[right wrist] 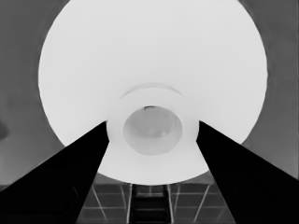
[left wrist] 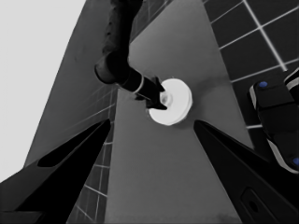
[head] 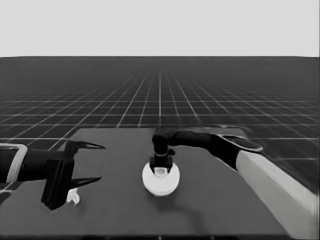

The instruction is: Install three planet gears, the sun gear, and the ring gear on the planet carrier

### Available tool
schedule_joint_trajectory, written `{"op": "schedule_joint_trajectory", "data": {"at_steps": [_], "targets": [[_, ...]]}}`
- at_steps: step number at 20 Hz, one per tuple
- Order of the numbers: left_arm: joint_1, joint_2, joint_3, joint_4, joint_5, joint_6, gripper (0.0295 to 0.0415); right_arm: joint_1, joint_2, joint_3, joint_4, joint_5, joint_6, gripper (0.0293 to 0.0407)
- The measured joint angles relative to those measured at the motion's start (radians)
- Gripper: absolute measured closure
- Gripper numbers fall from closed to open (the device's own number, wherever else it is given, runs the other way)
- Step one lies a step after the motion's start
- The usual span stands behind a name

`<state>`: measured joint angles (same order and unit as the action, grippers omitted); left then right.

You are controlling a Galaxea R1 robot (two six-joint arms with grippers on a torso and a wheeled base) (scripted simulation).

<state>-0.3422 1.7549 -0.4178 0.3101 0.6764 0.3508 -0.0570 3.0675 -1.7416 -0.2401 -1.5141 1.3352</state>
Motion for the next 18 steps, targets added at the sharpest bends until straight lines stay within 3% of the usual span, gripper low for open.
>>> {"op": "schedule_joint_trajectory", "data": {"at_steps": [18], "targets": [[0.0, 0.0, 0.0, 0.0, 0.0, 0.0, 0.0326, -0.016, 0.002, -0.008, -0.01, 0.005, 0.088, 0.0352]]}}
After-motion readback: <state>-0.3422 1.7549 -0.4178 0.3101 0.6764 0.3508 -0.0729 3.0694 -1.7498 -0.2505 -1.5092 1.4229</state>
